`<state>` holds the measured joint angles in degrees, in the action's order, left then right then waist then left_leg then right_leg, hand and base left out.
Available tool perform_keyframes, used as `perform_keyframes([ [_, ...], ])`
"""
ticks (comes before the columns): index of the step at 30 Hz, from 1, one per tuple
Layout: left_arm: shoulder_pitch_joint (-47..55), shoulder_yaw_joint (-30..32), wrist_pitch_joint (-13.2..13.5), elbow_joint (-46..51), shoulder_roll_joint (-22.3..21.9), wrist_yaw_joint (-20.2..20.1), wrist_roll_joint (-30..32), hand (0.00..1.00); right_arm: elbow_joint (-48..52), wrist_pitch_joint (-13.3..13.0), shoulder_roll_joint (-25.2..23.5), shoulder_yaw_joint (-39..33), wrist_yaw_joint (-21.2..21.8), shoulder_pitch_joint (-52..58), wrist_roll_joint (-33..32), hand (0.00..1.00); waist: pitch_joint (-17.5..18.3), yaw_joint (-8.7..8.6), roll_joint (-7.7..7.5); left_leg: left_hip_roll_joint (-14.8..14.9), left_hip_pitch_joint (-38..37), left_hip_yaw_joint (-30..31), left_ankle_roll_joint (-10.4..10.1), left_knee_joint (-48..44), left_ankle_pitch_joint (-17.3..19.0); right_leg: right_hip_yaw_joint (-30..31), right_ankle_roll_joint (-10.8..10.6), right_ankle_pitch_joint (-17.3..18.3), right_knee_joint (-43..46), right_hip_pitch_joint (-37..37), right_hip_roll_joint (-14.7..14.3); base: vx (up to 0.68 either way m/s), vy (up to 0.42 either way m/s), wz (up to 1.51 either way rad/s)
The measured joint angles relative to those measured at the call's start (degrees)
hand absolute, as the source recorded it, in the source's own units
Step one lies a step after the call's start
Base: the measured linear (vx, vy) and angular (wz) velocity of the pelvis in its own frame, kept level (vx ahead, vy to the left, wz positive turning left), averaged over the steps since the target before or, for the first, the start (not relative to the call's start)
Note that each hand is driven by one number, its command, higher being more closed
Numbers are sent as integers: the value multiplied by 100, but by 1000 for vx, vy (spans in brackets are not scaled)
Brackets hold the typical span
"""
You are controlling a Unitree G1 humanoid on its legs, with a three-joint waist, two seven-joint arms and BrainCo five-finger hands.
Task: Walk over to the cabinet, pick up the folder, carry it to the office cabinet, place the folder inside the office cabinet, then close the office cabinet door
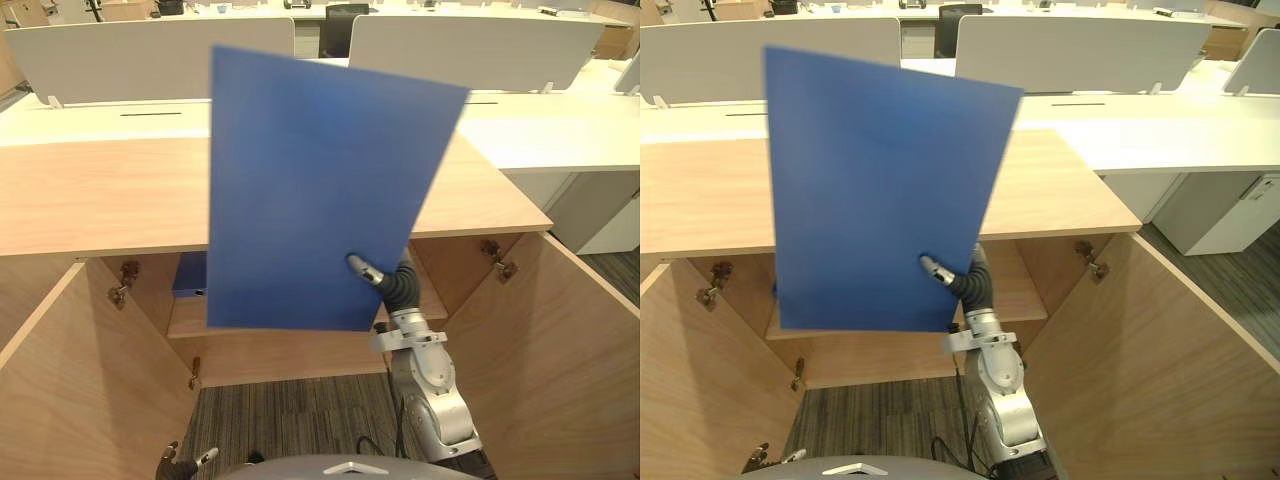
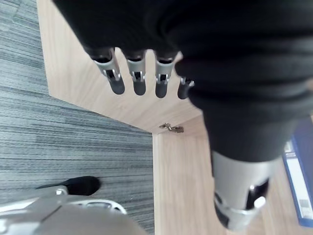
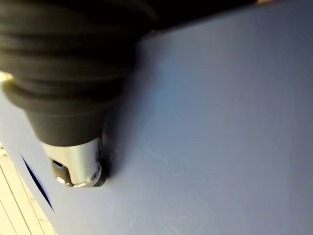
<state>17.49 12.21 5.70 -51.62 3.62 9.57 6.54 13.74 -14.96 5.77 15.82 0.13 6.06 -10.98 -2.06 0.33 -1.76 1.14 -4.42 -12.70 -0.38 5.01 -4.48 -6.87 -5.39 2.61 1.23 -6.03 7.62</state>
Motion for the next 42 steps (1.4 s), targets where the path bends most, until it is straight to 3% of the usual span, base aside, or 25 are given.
perform_keyframes([
  [5,-146,-236,-6,-198,151,-51,-18,0,-645,24,454,763,68,-405,735,100,-171,48,11,24,182,-30,4,-3,8,71,25,-4,48,240,-11,-1,2,-5],
  [7,-270,-350,-5,-193,211,-88,-18,0,-805,29,586,961,64,-687,1048,100,-390,147,-2,46,269,-161,-14,-46,-13,231,66,22,257,505,-34,-22,18,-29],
  [9,-723,-520,4,-181,365,-128,-26,0,-1053,29,675,1101,49,-1326,1371,100,-873,137,-109,148,1088,-144,38,-907,187,305,91,63,859,1196,-28,-102,-10,-12],
  [12,-1305,-663,30,-132,439,-124,-121,0,-1313,82,883,1104,-43,-1953,1657,100,-1507,116,18,323,2165,-31,95,-2104,562,298,56,263,1656,2046,-36,-149,-8,9],
  [15,-1594,-819,150,-62,550,-121,-201,0,-1494,172,1159,1115,-153,-2131,1883,100,-1847,126,63,378,2888,51,80,-2829,867,313,47,611,2509,2813,32,-166,31,12],
  [21,-1975,-1033,238,357,667,-112,-202,0,-1491,255,1462,1009,-342,-2244,2025,100,-2286,121,129,506,4069,179,117,-3722,1050,297,84,907,3505,3986,99,-125,7,7],
  [27,-2281,-1024,234,834,671,-107,-252,0,-1470,286,1240,458,-617,-2405,1455,100,-2502,179,210,666,5135,256,166,-4501,1244,300,124,1130,4288,5013,121,-69,-9,1],
  [33,-2396,-915,246,1239,662,-96,-515,0,-1679,286,823,-371,-1058,-3150,380,100,-2580,343,266,752,5928,346,185,-4946,1306,281,157,1246,4771,5776,119,-32,-31,3],
  [36,-2517,-880,247,1329,630,-95,-542,0,-2088,289,791,-625,-1213,-3640,-77,100,-2635,443,272,781,6150,365,195,-5097,1316,292,167,1303,4955,6005,116,-3,-57,-1],
  [42,-2553,-779,243,1492,583,-1,-646,0,-2360,285,748,-1040,-1581,-4181,-797,100,-2641,474,272,801,6410,461,195,-5240,1336,229,200,1370,5113,6223,110,14,-46,4],
])
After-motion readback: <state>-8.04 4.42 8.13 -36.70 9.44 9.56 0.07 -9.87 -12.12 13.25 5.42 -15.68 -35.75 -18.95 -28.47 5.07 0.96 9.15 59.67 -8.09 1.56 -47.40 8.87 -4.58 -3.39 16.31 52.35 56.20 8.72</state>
